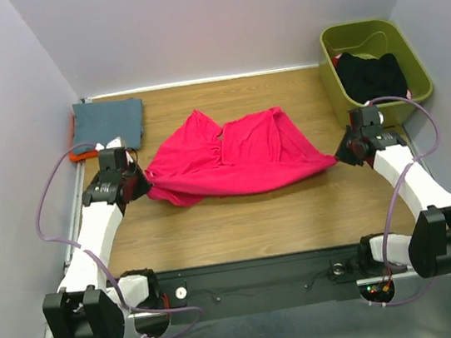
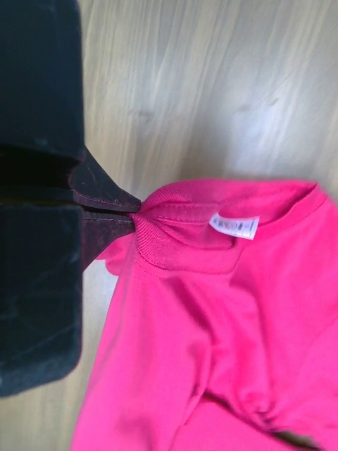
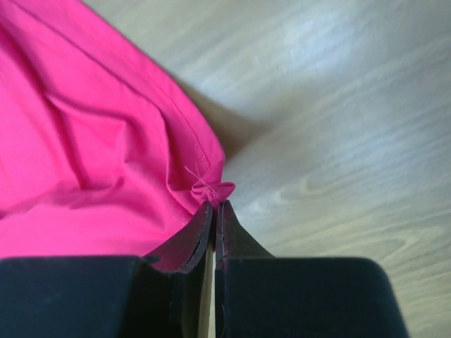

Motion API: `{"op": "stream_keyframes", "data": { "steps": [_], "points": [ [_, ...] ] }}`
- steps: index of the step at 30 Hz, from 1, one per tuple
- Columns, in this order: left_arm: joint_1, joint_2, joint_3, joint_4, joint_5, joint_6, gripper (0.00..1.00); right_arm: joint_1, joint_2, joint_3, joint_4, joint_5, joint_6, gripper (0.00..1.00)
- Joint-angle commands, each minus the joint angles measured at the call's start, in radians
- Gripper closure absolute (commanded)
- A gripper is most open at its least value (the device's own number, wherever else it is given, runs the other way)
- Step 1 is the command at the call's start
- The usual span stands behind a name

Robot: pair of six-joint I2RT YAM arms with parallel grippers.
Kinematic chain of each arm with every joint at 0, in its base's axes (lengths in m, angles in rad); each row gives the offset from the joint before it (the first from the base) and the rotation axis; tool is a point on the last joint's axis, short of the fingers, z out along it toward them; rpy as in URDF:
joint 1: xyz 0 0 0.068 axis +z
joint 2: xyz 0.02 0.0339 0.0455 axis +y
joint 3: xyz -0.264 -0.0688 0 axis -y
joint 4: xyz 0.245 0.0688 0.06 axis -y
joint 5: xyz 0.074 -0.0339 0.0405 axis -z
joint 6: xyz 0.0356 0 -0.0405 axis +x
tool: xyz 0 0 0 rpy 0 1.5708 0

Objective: Fold and stack the t-shirts
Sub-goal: Flatten the tshirt out

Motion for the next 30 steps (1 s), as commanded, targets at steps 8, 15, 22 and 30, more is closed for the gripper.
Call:
{"op": "stream_keyframes", "data": {
  "steps": [8,15,22,30],
  "points": [
    [0.001,0.038,0.118,0.014,0.102,0.038,1.0,-0.01,0.028,0.218,0.037,-0.058,0.004,0.99],
    [0.005,0.175,0.598,-0.086,0.016,0.091,1.0,-0.01,0.077,0.548,0.039,0.025,-0.008,0.99],
    [0.007,0.168,0.985,-0.149,0.009,0.126,1.0,-0.011,-0.04,0.704,0.04,0.135,-0.067,0.99],
    [0.007,-0.115,0.919,0.02,0.068,0.129,1.0,-0.01,-0.246,0.76,0.086,0.226,-0.202,0.99]
  ]
}}
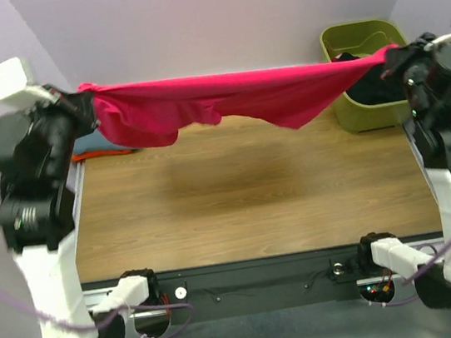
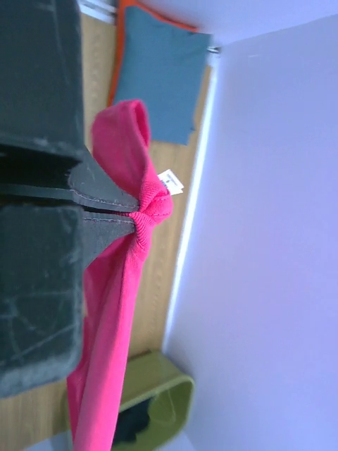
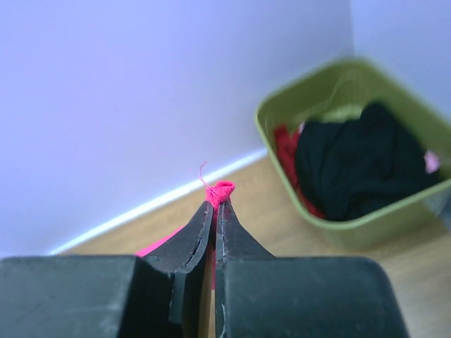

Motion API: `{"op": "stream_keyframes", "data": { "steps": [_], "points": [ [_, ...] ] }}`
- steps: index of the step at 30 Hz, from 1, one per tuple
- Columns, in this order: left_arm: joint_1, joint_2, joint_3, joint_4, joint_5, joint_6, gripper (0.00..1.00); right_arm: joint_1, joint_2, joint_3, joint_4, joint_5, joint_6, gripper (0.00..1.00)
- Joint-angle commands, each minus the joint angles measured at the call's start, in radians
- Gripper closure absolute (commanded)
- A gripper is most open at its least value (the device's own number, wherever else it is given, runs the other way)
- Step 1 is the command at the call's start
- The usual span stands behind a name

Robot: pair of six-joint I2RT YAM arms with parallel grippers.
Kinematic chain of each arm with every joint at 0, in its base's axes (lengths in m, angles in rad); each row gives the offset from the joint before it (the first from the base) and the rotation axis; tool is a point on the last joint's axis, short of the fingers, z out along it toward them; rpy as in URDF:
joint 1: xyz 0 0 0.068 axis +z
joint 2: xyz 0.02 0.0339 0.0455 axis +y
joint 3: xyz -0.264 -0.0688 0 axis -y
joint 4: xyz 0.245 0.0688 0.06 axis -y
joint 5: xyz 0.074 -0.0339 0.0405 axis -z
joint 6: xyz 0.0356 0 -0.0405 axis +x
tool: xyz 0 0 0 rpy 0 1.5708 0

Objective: Fold and stack the t-shirts
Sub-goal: Flatten the tshirt out

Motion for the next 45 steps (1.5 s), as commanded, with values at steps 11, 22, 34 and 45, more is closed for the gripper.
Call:
{"op": "stream_keyframes", "data": {
  "steps": [11,22,34,45],
  "points": [
    [-0.005,-0.169,-0.035,0.106,0.074,0.018,1.0,-0.004,-0.098,0.124,0.083,0.068,-0.156,0.99],
    [0.0,0.122,-0.45,0.127,0.064,-0.02,1.0,-0.002,0.186,-0.007,0.082,-0.139,-0.142,0.99],
    [0.015,0.632,-0.618,0.375,0.134,-0.103,1.0,0.0,0.691,-0.127,0.243,-0.286,-0.136,0.99],
    [0.021,0.721,-0.443,0.374,0.082,-0.08,0.77,0.0,0.877,0.006,0.261,-0.203,-0.12,0.84]
  ]
}}
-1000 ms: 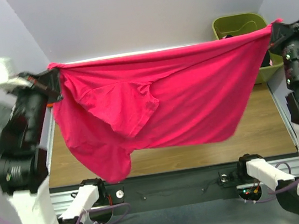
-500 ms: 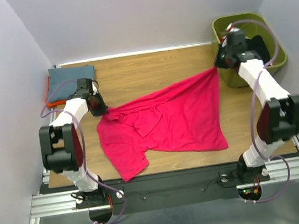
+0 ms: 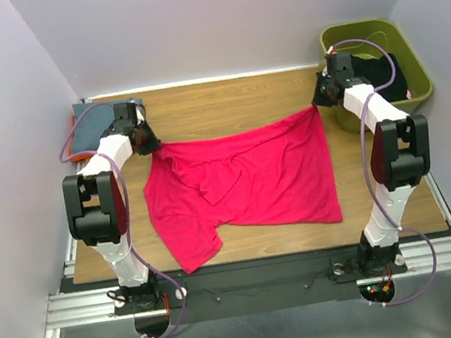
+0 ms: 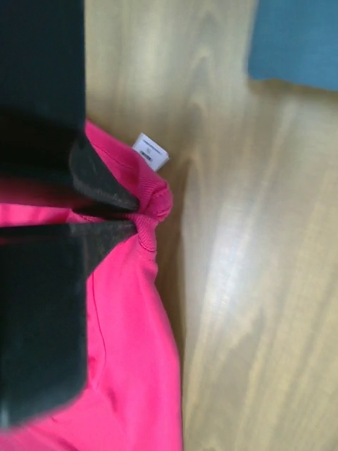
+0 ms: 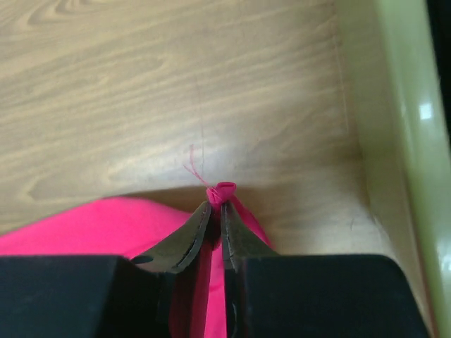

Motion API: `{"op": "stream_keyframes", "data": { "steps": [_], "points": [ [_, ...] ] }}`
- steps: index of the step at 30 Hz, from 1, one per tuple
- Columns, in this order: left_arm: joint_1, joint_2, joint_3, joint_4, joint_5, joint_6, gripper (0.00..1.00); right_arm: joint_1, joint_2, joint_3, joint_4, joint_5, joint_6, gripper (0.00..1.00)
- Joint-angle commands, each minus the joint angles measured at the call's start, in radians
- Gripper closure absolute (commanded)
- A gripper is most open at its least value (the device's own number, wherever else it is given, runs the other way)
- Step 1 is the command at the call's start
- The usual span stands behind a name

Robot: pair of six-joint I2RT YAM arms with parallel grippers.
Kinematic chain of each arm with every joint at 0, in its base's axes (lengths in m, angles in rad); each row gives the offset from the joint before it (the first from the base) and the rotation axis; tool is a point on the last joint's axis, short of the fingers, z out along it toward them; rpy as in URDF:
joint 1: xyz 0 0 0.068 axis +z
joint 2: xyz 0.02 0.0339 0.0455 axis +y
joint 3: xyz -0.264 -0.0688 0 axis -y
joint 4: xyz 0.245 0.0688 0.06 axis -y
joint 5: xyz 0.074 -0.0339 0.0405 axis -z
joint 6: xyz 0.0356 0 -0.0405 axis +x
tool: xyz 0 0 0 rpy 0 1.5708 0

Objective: Fold and stack the t-shirts
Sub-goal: Flatten the tshirt out

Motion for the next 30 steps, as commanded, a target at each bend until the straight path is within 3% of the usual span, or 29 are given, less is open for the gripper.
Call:
{"op": "stream_keyframes", "data": {
  "steps": [1,2,3,6,8,13,18,23,25,30],
  "points": [
    [0.007,0.023,0.1,0.028,-0.034,0.024,0.7,-0.002,0.026,0.065,0.06,0.061,0.025,0.74],
    [0.007,0.026,0.112,0.029,-0.037,0.029,0.63,-0.002,0.023,0.068,0.06,0.068,0.029,0.67],
    [0.007,0.023,0.124,0.028,-0.041,0.032,0.47,0.0,0.017,0.071,0.06,0.068,0.032,0.52],
    [0.004,-0.017,0.141,0.031,-0.041,0.034,0.2,0.014,-0.023,0.048,0.058,0.07,0.023,0.33],
    [-0.01,-0.069,0.121,0.023,-0.054,0.032,0.17,0.032,-0.071,0.019,0.058,0.064,0.019,0.28],
    [-0.111,-0.193,-0.009,-0.065,-0.126,-0.003,0.24,0.061,-0.213,-0.134,0.058,0.026,0.058,0.27],
    [-0.287,-0.288,-0.181,-0.075,-0.14,-0.103,0.35,0.084,-0.363,-0.335,0.06,-0.049,0.116,0.27],
    [-0.372,-0.273,-0.313,-0.034,-0.131,-0.157,0.4,0.094,-0.435,-0.476,0.06,-0.096,0.144,0.28],
    [-0.395,-0.258,-0.331,-0.011,-0.12,-0.175,0.46,0.094,-0.454,-0.528,0.06,-0.106,0.148,0.28],
    [-0.439,-0.202,-0.314,-0.007,-0.109,-0.184,0.47,0.095,-0.475,-0.584,0.061,-0.109,0.151,0.28]
  ]
}}
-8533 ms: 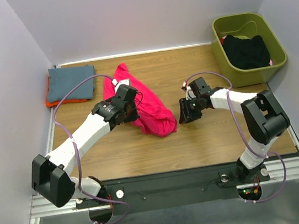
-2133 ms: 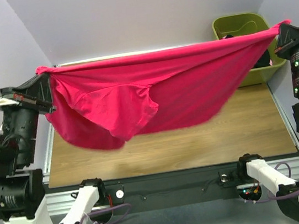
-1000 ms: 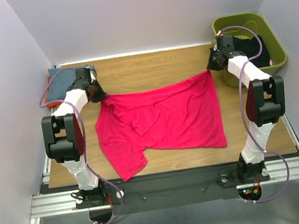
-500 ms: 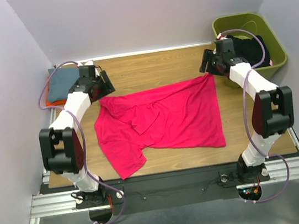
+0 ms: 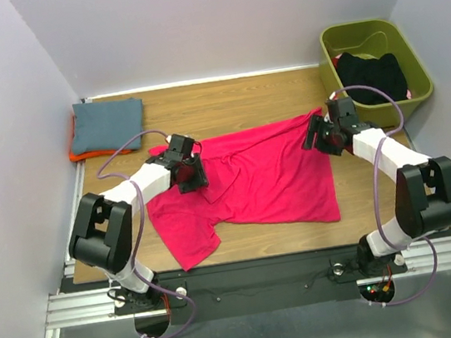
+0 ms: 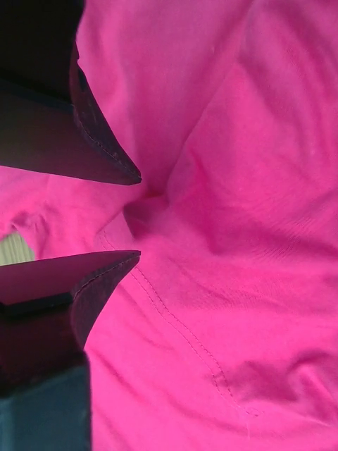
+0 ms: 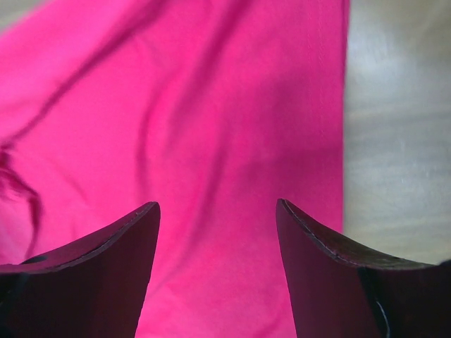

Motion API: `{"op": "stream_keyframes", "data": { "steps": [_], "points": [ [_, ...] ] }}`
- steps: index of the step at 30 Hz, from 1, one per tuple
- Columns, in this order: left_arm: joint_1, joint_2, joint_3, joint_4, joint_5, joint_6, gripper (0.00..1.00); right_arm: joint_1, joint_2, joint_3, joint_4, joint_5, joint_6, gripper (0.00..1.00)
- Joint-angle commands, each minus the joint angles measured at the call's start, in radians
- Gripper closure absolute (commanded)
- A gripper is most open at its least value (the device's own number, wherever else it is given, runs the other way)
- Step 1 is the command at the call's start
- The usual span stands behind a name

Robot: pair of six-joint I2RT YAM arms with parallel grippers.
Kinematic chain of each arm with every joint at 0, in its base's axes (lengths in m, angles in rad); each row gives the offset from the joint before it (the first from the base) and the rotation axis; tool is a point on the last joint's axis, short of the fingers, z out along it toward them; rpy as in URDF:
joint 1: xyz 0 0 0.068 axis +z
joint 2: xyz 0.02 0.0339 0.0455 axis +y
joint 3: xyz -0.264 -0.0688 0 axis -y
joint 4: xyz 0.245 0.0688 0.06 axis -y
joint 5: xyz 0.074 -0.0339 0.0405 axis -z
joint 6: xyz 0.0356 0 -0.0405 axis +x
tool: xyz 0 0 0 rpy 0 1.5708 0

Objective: Fold and stack the t-shirts
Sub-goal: Flatten the tshirt out

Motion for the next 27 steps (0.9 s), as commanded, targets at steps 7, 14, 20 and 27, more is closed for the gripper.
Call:
{"op": "stream_keyframes", "data": {
  "steps": [7,14,20,27],
  "points": [
    [-0.061,0.059,0.017,0.046,0.004,-0.046,0.51,0.005,-0.046,-0.014,0.027,-0.016,0.012,0.28],
    [-0.067,0.068,0.025,0.048,0.0,-0.042,0.73,0.005,-0.031,-0.012,0.03,-0.013,0.014,0.28],
    [-0.069,0.039,0.039,0.034,-0.013,-0.034,1.0,0.005,-0.017,0.019,0.03,0.002,0.007,0.28],
    [-0.064,-0.058,0.144,-0.093,-0.136,0.023,1.0,0.005,0.073,0.158,0.03,0.079,-0.012,0.28]
  ]
}}
